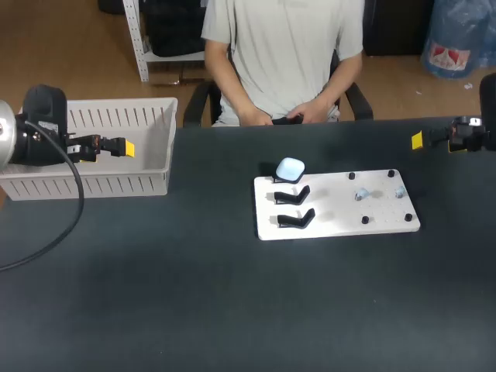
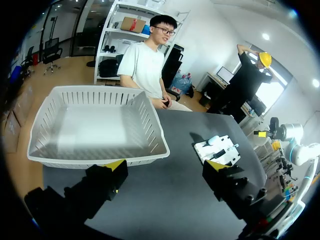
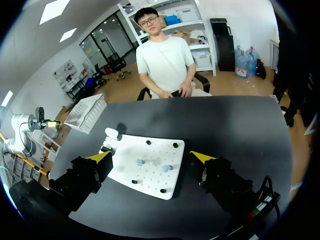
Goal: Pick up each earbud case from the left stands, insert the matching earbuds, close the lid, and place the case in the box.
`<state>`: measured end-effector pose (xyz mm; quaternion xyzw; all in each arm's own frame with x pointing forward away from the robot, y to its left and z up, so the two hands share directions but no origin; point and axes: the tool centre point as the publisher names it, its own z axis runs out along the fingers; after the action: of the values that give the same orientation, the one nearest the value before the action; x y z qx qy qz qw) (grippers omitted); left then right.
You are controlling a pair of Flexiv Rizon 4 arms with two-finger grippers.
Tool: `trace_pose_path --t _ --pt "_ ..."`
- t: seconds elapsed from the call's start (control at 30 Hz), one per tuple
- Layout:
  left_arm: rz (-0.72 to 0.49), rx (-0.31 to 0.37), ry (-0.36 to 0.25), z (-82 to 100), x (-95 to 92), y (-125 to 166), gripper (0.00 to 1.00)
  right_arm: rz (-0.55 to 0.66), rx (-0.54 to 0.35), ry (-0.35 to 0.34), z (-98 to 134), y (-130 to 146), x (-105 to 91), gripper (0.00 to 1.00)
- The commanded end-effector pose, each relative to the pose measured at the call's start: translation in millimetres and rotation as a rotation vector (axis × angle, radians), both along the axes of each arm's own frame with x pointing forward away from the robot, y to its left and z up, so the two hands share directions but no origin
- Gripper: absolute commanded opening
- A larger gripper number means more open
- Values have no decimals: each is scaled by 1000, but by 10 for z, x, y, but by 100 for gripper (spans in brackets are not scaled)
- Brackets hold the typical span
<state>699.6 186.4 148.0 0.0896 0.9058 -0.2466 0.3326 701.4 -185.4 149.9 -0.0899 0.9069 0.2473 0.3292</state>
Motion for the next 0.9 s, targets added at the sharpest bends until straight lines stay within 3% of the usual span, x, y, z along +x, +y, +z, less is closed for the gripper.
trace_pose_path --t 0.03,0.47,0.9 --pt "4 8 7 17 5 -14 100 2 1 0 -1 -7 0 100" --pt "4 8 7 17 5 -14 100 2 1 0 -1 -7 0 100" --pt "-261 59 -117 100 -30 -349 100 2 1 0 -1 -7 0 100"
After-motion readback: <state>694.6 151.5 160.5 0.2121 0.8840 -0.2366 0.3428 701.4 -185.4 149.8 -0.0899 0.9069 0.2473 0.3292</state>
